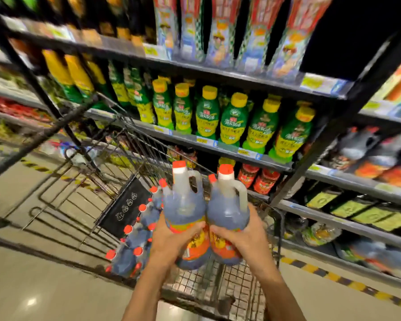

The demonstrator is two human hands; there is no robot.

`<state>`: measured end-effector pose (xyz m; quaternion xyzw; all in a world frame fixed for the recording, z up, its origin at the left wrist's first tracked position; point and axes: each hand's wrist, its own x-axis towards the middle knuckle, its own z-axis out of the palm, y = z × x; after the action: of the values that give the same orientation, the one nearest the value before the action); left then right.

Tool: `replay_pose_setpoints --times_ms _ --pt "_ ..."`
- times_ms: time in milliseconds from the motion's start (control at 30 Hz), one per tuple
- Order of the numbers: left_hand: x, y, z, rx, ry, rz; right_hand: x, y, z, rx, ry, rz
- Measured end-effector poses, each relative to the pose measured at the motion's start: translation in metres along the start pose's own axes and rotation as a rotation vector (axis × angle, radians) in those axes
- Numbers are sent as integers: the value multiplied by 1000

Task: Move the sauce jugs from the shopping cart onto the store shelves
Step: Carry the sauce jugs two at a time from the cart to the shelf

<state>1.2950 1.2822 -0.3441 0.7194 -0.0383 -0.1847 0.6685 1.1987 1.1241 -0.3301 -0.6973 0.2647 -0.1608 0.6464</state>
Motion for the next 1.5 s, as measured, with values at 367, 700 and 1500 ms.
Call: replay_pose_setpoints --times_ms 367,700,1500 --pt "-37 121 -46 -37 -248 312 -68 -112 19 204 145 -168" --pt "-58 163 -48 -33 -346 469 -111 -167 14 115 335 -356" --pt "-163 188 103 -41 -652 496 -213 -169 -138 126 673 -406"
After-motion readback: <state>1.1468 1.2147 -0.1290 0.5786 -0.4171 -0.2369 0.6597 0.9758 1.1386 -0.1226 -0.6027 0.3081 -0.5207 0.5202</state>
